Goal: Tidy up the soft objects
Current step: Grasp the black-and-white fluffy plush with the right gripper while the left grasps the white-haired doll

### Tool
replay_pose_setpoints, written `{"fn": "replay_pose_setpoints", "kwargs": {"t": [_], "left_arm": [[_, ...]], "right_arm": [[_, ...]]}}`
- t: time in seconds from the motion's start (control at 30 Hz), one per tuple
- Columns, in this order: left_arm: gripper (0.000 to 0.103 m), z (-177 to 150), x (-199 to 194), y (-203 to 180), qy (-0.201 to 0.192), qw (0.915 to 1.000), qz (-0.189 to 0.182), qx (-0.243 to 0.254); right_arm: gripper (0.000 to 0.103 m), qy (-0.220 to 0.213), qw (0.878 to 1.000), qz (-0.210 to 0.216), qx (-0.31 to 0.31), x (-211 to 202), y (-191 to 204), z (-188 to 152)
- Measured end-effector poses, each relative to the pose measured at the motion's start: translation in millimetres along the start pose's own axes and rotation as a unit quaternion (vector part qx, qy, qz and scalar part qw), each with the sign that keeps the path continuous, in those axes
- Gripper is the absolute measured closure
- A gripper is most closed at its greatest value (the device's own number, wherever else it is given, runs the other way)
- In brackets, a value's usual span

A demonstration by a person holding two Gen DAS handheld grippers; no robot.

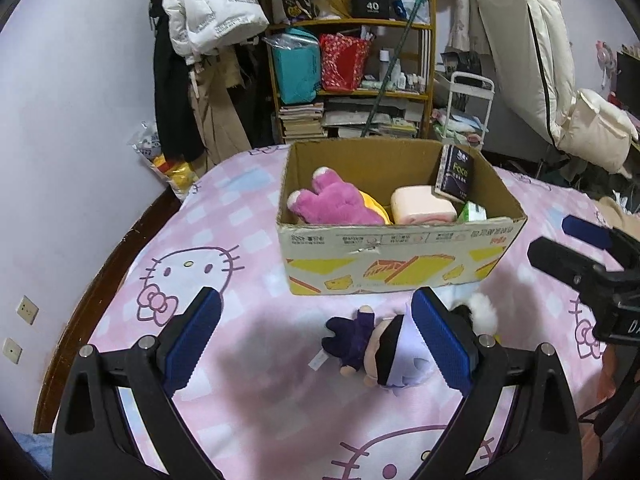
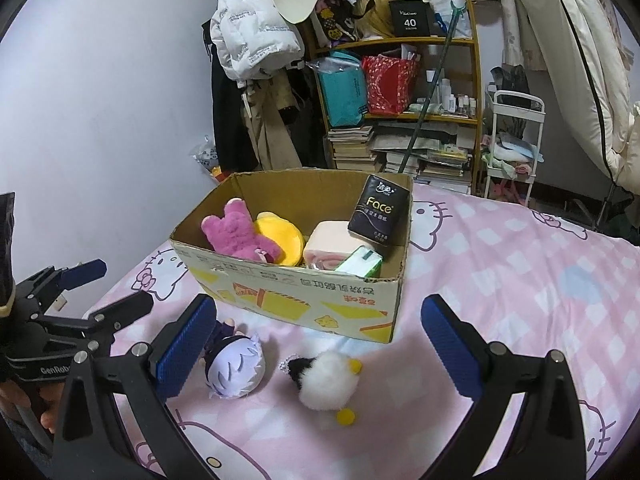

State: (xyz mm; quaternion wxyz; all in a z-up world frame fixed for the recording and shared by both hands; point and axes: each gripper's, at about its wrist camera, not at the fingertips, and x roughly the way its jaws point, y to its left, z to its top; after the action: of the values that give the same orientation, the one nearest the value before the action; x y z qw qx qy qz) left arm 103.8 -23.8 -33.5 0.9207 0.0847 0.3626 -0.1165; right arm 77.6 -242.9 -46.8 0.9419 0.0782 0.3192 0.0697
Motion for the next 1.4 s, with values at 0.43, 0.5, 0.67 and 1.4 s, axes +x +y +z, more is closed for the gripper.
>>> {"fn": "replay_pose_setpoints", "kwargs": {"t": [0.43,0.5,0.67,1.4], "left_arm": [[0.008,-8,32,-19,0.049,0.9980,-0.028,0.027],[0.008,-9,37,-23,0.058,0.9972,-0.033,0.034],[0.008,-11,47,-34,0.078,0.9944,-0.046,0.053],[0.008,-35,95,-69,0.166,0.9799,-0.056,0.095]], "right_arm": [[0.000,0.047,0.999,0.002,0.023,22,-11,-6],[0.000,0.057,0.998,0.001,0.026,27,-13,-8],[0.000,0.068,0.997,0.001,0.030,31,-15,-10],[0.000,0.152,0.987,0.003,0.047,73,-17,-29]]}}
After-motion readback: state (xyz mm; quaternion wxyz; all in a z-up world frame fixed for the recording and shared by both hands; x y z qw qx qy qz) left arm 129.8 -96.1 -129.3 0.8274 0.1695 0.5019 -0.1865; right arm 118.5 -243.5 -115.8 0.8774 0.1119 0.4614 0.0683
